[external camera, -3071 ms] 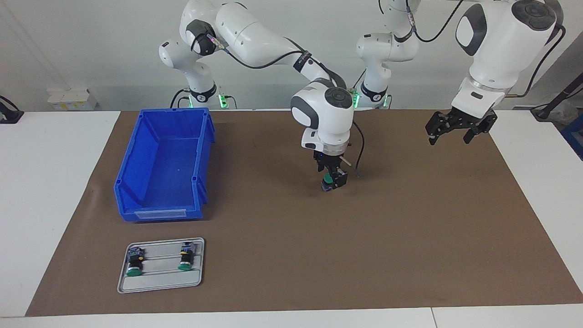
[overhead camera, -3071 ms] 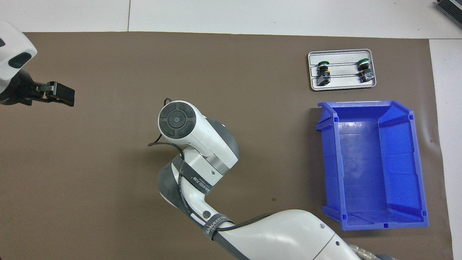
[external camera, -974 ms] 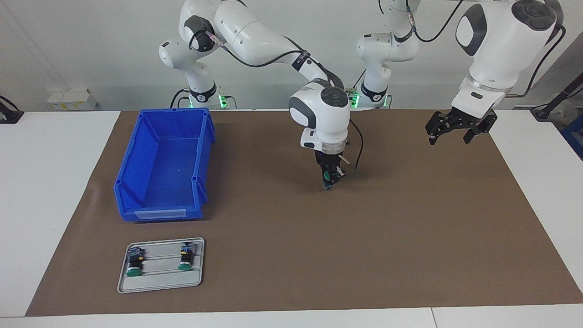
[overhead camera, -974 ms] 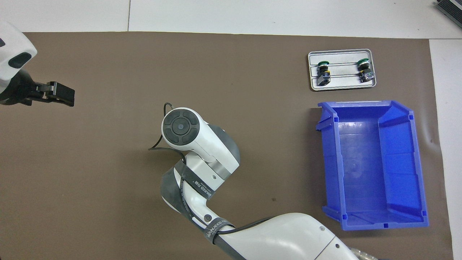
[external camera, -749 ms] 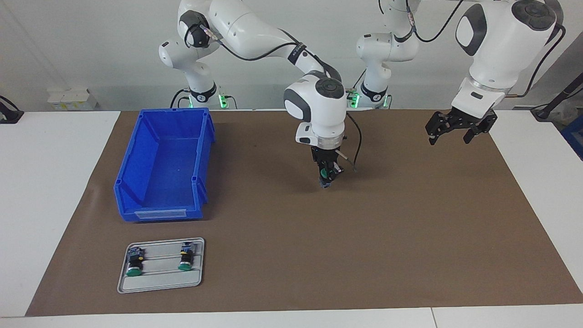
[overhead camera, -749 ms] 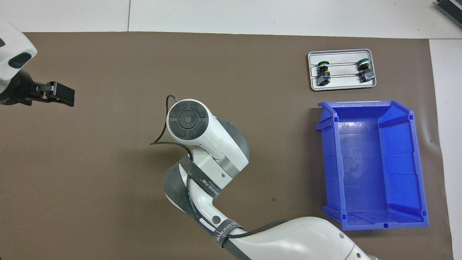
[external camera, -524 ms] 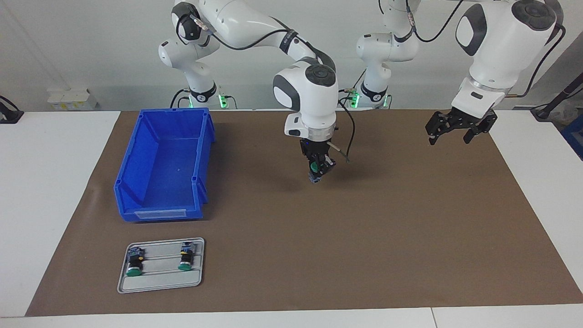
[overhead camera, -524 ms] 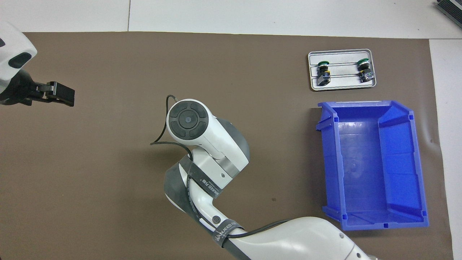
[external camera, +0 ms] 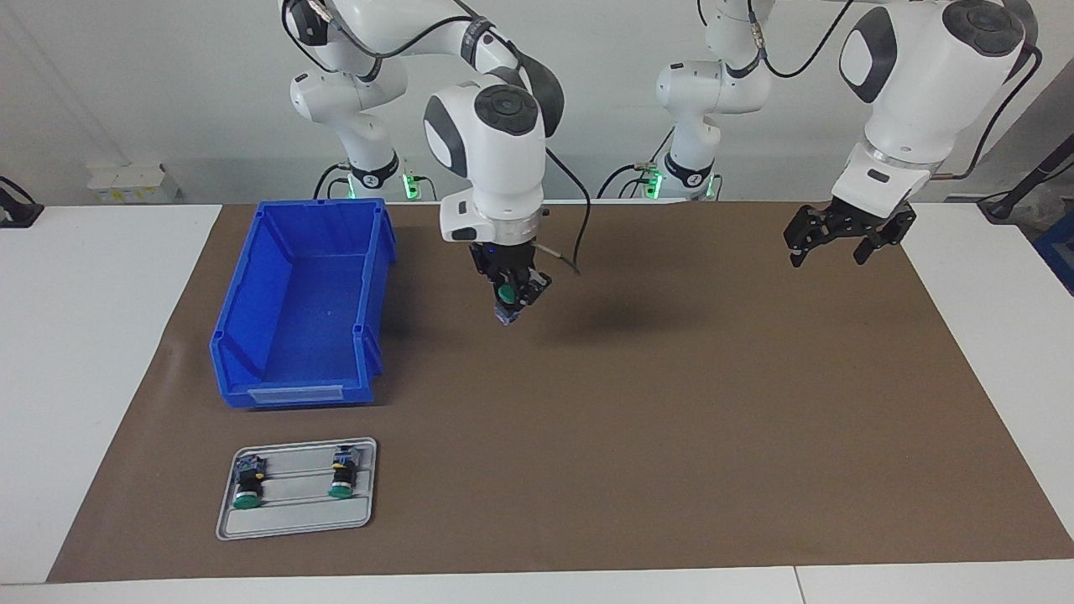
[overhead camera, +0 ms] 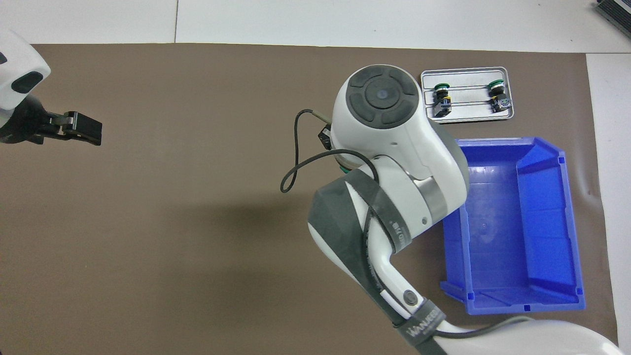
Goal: Place and press button with both arms
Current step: 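Lift the button and carry it with the right gripper to the blue bin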
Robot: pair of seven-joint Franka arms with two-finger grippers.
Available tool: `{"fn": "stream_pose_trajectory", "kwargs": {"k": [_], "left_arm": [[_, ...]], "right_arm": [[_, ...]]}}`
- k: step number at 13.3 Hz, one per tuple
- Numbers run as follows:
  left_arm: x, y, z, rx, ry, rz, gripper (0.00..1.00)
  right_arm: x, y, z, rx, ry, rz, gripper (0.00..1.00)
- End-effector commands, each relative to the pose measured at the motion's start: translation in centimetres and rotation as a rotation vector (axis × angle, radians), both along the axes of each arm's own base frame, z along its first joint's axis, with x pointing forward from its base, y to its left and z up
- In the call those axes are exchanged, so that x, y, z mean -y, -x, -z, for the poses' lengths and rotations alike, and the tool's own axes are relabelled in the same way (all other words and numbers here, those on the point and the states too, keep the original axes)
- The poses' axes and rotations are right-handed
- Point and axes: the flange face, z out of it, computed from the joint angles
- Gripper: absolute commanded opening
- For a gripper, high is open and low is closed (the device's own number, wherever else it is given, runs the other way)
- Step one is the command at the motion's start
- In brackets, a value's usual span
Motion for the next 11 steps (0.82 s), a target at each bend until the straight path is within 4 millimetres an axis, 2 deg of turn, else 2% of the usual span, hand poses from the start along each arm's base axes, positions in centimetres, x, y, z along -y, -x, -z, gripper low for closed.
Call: {"fn": "stream_pose_trajectory", "kwargs": {"k": [1,3,5,7,11], "left_arm": [[-0.4,0.9,-0.1,-0.004,-0.017,-0.002,1.0],[-0.4,0.9,-0.1,-0.004,-0.017,-0.003,1.0],[-0.4,0.9,-0.1,-0.004,-0.017,-0.002,1.0],[-0.4,0.9,-0.1,-0.004,-0.017,-0.003,1.0],[-0.4,0.9,-0.1,-0.004,-0.017,-0.003,1.0]], "right_arm": [[5.9,1.7,-1.5,-0.024,-0.016,-0.139,0.0],[10.3,1.6,-2.4,-0.029,-0.03,-0.238,0.0],[14.3,1.5,-2.4,-0.055,-0.03,-0.34,0.0],[16.8,1.3,-2.6,-0.076,-0.033,-0.421,0.0],[23.8,0.4,-0.8,-0.066,-0.064,-0.57,0.0]]}}
